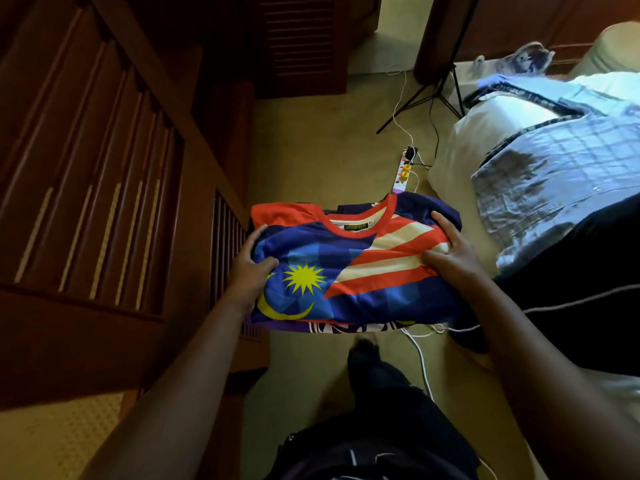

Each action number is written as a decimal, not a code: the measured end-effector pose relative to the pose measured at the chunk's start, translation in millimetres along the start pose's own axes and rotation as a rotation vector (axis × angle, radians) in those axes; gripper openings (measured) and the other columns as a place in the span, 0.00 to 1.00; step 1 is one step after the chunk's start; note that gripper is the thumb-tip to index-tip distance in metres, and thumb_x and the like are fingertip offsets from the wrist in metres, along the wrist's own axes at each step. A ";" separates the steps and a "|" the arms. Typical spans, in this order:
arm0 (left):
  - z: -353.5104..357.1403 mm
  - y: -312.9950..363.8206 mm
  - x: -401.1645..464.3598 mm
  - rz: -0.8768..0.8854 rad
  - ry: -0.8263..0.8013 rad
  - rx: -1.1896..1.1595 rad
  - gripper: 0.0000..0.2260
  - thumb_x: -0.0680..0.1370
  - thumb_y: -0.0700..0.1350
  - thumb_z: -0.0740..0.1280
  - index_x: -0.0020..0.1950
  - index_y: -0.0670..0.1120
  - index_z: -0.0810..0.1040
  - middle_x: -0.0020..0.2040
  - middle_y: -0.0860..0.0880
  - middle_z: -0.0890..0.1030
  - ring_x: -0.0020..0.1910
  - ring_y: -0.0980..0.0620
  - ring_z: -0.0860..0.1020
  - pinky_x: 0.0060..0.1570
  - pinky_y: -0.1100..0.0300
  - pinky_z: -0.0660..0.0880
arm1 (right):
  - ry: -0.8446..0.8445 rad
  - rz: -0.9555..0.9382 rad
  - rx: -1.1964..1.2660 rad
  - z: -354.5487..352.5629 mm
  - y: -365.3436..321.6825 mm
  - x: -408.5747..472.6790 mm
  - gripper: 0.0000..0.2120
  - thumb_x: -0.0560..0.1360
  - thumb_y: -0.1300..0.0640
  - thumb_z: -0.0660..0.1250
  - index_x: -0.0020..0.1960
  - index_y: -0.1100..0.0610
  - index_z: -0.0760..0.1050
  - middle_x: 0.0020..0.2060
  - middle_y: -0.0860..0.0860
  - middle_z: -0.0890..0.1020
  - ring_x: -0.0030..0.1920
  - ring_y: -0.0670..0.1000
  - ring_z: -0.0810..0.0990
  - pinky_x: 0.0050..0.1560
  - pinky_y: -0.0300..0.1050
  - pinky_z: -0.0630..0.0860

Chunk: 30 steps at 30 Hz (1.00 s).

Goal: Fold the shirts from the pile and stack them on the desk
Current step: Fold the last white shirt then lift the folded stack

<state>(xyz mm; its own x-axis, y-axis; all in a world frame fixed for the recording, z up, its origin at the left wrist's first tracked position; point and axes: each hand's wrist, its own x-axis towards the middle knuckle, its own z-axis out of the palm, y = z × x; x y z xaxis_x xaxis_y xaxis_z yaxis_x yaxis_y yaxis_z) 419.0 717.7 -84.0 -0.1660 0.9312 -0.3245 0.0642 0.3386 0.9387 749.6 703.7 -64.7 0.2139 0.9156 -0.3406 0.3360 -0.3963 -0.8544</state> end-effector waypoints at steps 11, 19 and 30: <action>53.8 55.8 134.4 -0.002 0.093 -0.006 0.31 0.72 0.23 0.61 0.69 0.49 0.70 0.57 0.48 0.78 0.46 0.62 0.79 0.43 0.69 0.76 | -0.113 -0.032 0.006 -22.2 -60.6 174.3 0.39 0.67 0.61 0.72 0.73 0.41 0.62 0.63 0.55 0.68 0.54 0.54 0.74 0.45 0.42 0.73; 78.0 92.3 214.3 0.003 0.160 -0.040 0.30 0.71 0.23 0.61 0.67 0.49 0.70 0.53 0.50 0.79 0.43 0.63 0.80 0.42 0.69 0.76 | -0.165 -0.050 -0.021 -26.1 -106.9 273.3 0.37 0.70 0.65 0.68 0.74 0.43 0.61 0.63 0.54 0.67 0.50 0.48 0.75 0.41 0.39 0.73; 60.1 124.1 337.0 -0.001 0.216 -0.073 0.30 0.72 0.23 0.62 0.69 0.47 0.70 0.56 0.46 0.78 0.44 0.60 0.80 0.41 0.69 0.77 | -0.220 -0.063 -0.080 23.3 -172.8 395.1 0.39 0.70 0.63 0.69 0.75 0.42 0.59 0.63 0.52 0.67 0.53 0.53 0.76 0.42 0.42 0.74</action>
<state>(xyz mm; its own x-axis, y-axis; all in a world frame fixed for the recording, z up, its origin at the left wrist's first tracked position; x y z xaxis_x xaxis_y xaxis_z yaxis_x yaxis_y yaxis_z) 430.2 1081.6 -83.8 -0.3734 0.8775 -0.3009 -0.0065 0.3219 0.9467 754.7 1135.6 -60.8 -0.0116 0.9281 -0.3721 0.4157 -0.3340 -0.8460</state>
